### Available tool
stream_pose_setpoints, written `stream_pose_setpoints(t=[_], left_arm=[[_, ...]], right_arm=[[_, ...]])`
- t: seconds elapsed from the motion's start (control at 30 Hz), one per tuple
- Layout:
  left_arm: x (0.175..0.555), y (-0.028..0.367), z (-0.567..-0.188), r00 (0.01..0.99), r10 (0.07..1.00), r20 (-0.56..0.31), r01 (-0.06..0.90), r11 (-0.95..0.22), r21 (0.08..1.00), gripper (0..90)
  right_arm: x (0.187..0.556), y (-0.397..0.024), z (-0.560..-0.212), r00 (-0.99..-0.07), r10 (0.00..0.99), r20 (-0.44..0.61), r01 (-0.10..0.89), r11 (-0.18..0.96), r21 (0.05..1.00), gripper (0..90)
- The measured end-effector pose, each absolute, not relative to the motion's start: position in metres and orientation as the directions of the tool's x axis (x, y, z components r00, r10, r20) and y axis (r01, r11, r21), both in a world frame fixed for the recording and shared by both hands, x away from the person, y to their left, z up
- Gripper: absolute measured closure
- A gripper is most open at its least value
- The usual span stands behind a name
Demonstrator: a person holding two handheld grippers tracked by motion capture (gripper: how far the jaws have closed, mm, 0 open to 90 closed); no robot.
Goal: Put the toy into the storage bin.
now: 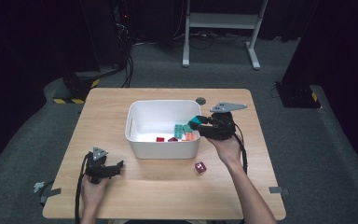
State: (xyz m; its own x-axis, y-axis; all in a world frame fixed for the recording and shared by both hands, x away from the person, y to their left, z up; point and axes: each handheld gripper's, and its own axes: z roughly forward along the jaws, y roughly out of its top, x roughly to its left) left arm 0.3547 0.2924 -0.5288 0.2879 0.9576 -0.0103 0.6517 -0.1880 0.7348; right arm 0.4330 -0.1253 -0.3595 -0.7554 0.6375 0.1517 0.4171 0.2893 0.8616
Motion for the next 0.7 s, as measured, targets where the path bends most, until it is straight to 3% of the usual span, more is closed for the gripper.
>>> stream_pose_setpoints(t=[0.7], left_arm=[[0.355,0.292,-0.529,0.288,0.958,-0.012,0.651,-0.186,0.736,14.7]], right_arm=[[0.469,-0.097,-0.381,-0.735,0.655,0.177,0.491,0.333,0.805,58.1]])
